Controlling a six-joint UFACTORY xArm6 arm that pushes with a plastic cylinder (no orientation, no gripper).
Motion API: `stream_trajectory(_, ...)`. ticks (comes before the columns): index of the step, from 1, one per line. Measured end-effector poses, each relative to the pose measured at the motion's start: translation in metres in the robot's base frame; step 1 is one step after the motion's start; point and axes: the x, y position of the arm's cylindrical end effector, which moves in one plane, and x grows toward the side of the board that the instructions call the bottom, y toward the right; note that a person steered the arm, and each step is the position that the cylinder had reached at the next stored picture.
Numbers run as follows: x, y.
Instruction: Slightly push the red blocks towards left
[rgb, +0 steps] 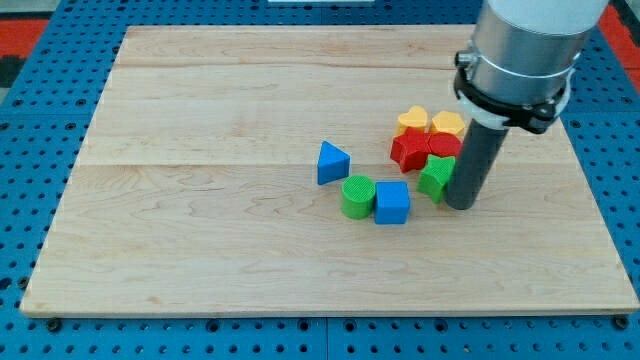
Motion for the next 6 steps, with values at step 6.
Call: stream_trajectory(6, -0.052, 0.039)
